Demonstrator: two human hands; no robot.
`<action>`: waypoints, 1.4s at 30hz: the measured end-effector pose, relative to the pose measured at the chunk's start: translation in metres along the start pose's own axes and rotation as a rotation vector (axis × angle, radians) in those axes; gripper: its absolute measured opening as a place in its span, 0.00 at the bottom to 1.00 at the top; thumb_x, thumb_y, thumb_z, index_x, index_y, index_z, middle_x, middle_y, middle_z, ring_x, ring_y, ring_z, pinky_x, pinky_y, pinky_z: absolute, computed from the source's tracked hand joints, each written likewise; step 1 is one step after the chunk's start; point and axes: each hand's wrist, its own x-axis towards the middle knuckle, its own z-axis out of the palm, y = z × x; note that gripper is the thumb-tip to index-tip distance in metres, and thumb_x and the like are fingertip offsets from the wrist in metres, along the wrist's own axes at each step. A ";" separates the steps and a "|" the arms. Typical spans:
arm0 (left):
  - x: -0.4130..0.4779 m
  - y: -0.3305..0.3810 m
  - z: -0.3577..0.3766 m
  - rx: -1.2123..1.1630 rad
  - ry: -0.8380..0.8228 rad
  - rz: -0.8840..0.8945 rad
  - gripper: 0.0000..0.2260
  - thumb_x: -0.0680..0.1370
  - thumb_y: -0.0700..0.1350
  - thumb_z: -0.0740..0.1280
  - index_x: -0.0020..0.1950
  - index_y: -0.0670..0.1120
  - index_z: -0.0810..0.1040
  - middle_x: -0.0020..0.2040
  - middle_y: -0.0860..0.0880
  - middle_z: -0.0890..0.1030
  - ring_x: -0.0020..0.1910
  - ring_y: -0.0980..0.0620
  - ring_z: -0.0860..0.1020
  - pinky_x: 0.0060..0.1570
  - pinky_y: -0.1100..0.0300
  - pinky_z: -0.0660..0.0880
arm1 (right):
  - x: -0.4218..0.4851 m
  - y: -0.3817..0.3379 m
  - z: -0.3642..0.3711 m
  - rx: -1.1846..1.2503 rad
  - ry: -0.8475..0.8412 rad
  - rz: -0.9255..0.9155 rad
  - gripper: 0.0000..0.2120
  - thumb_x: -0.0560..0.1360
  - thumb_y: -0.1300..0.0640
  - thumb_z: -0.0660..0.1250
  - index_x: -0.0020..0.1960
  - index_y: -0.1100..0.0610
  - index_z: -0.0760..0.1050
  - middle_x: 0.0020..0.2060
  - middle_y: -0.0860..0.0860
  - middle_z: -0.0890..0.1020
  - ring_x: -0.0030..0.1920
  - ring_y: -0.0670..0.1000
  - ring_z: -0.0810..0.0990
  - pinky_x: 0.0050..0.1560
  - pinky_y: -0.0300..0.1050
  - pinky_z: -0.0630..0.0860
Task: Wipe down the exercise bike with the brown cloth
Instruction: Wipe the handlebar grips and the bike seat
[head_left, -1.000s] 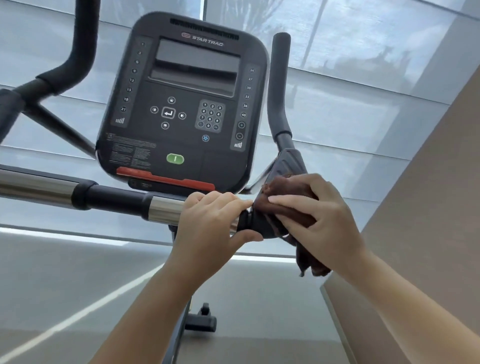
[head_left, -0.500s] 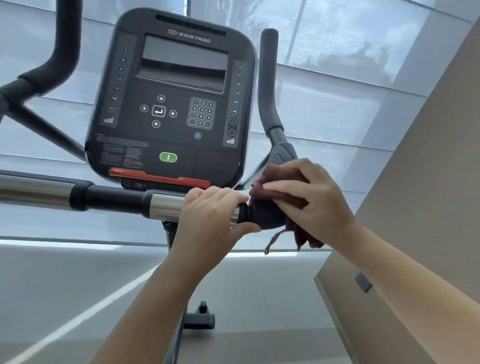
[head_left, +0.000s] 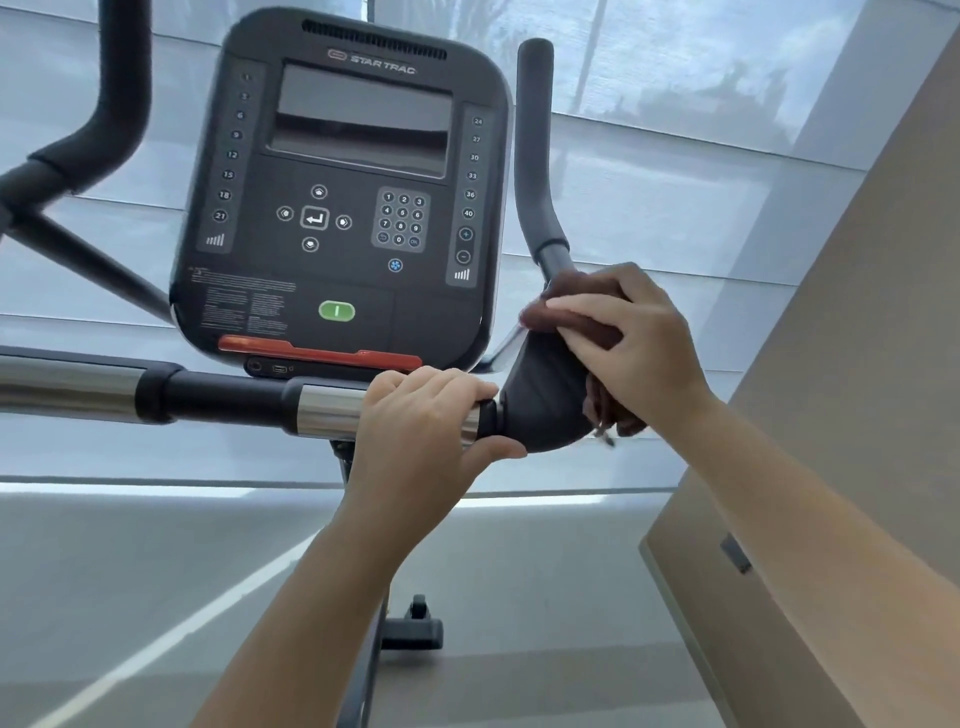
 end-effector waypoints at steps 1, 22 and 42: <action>0.000 0.000 0.000 0.000 0.001 0.000 0.19 0.63 0.57 0.73 0.43 0.43 0.80 0.38 0.49 0.82 0.39 0.46 0.80 0.42 0.57 0.61 | 0.003 0.002 0.002 -0.004 0.012 0.024 0.09 0.72 0.60 0.69 0.51 0.53 0.82 0.50 0.55 0.78 0.51 0.59 0.76 0.53 0.54 0.73; 0.005 0.021 0.003 0.137 -0.016 -0.135 0.29 0.61 0.70 0.61 0.40 0.45 0.76 0.36 0.50 0.79 0.37 0.48 0.75 0.44 0.56 0.62 | -0.054 0.038 0.018 0.377 0.258 -0.023 0.11 0.70 0.60 0.69 0.52 0.53 0.81 0.52 0.48 0.74 0.54 0.54 0.76 0.56 0.43 0.73; 0.008 0.034 0.017 0.088 0.071 -0.404 0.28 0.56 0.69 0.70 0.41 0.48 0.77 0.39 0.53 0.78 0.46 0.53 0.73 0.47 0.50 0.71 | 0.005 0.133 0.035 0.874 0.219 0.084 0.14 0.71 0.66 0.70 0.54 0.54 0.78 0.54 0.54 0.74 0.55 0.46 0.76 0.52 0.40 0.77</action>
